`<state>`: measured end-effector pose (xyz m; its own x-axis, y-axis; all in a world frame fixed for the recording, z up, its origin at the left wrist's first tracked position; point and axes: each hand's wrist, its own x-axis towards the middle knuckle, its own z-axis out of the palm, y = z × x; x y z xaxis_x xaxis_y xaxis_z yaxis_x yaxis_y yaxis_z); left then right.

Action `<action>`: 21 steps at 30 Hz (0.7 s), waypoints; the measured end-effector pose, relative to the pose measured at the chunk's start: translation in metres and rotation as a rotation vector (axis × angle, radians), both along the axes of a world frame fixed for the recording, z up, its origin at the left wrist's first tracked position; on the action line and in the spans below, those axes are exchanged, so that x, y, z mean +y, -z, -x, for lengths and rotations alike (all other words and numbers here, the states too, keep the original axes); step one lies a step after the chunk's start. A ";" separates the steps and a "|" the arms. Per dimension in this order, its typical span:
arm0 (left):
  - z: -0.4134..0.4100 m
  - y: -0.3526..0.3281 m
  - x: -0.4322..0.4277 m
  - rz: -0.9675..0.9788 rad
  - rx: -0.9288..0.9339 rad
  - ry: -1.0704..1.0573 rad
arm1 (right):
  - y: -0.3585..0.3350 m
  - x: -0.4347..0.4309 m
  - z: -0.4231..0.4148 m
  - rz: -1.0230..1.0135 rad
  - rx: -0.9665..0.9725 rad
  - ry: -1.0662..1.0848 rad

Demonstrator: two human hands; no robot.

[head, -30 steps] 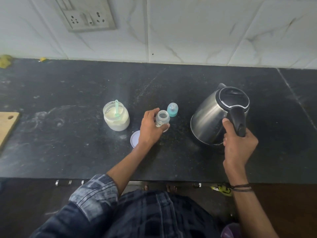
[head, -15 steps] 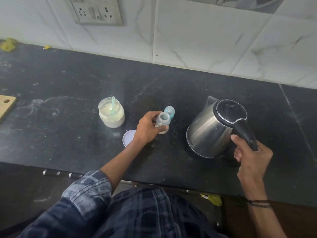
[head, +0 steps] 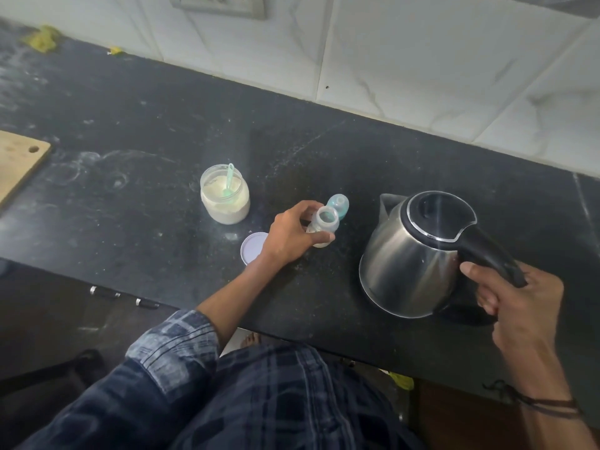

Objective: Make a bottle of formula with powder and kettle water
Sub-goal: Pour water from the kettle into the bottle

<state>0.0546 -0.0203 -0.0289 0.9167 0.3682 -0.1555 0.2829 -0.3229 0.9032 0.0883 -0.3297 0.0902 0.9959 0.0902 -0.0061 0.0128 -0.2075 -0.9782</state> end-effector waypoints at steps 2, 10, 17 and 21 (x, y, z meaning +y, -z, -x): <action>-0.001 -0.001 0.000 -0.020 -0.002 -0.001 | -0.004 0.001 -0.003 0.022 -0.002 -0.039; -0.006 -0.013 0.001 -0.086 -0.081 0.000 | -0.019 0.011 -0.011 0.075 0.024 -0.164; -0.008 -0.017 -0.001 -0.119 -0.151 -0.023 | -0.033 0.022 -0.020 0.152 0.022 -0.234; -0.007 -0.018 -0.001 -0.124 -0.162 -0.016 | -0.037 0.028 -0.025 0.199 0.019 -0.270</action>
